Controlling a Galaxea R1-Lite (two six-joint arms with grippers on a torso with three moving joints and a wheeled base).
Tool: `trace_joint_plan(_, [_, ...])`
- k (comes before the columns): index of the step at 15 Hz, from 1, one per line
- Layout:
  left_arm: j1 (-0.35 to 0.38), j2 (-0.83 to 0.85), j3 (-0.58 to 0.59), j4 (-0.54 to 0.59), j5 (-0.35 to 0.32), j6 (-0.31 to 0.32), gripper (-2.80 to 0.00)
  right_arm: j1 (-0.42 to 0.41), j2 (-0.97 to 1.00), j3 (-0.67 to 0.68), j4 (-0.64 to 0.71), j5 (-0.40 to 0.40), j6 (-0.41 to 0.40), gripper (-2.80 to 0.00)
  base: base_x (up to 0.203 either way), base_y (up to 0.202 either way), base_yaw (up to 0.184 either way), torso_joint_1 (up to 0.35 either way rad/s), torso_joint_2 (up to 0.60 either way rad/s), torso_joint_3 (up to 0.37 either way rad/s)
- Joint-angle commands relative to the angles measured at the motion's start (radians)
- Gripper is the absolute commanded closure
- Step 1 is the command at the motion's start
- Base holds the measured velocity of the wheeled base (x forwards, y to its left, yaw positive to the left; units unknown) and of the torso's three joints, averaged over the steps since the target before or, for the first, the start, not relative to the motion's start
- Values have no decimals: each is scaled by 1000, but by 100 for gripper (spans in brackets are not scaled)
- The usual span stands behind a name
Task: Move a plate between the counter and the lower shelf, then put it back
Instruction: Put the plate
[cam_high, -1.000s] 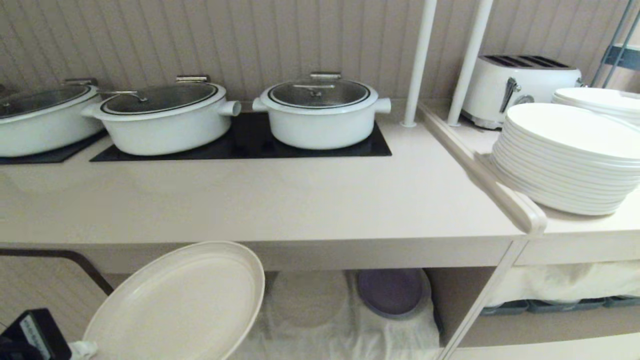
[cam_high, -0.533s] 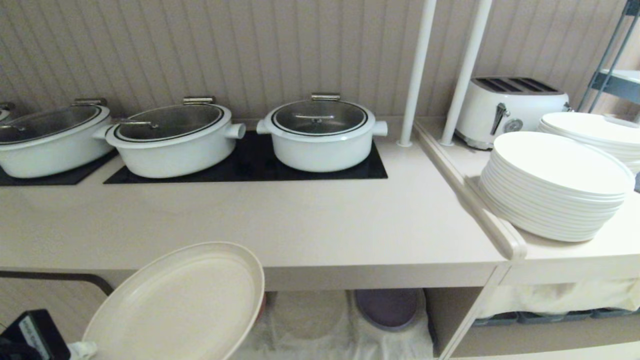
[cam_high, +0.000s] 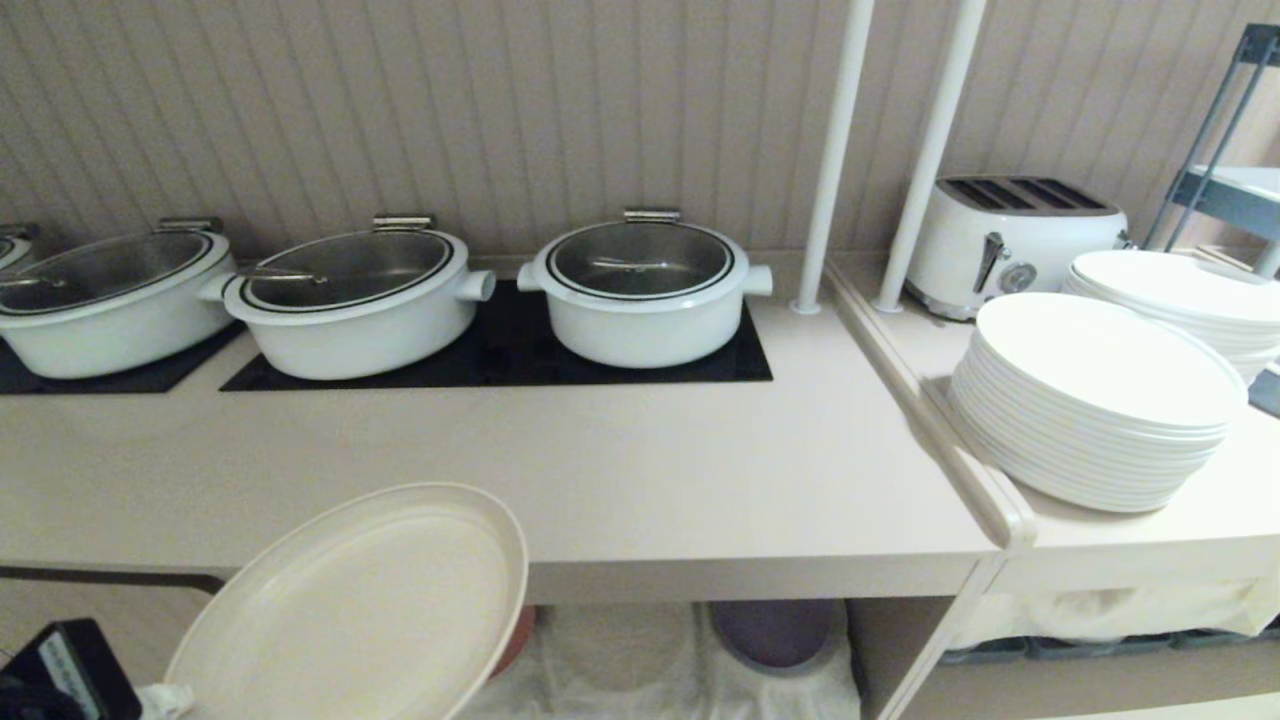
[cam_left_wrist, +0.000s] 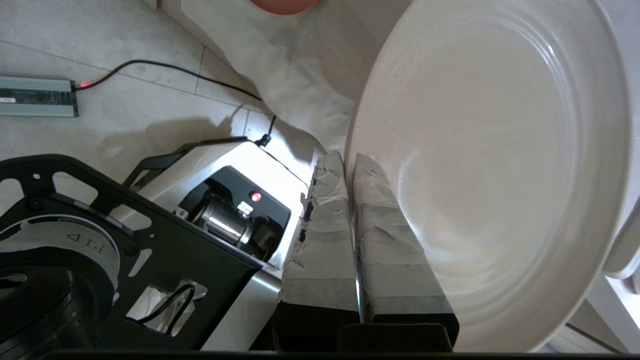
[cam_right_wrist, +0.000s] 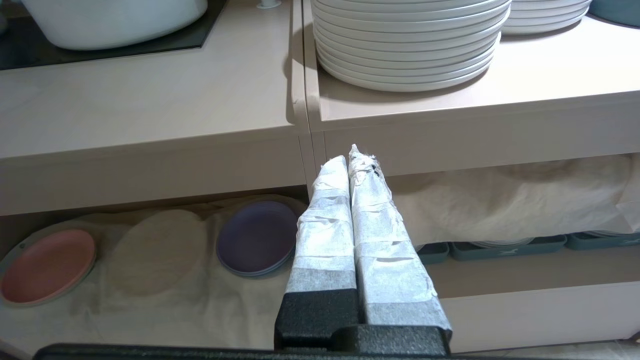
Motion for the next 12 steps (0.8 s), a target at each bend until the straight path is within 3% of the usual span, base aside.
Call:
trace_joint_plan(1, [0,-1,0,4,2,-8,0,0,0,0,0,-1,1,0,0,0,0,0,0,0])
trace_joint_plan(8, [-3,8,-3,0,2,-4,0,0,0,0,0,-1,4,0,0,0,0,0,0,0])
trace_joint_plan(12, [-3,29,-16,-49,1,62,0,0,0,0,0,-1,4,0,0,0,0,0,0,0])
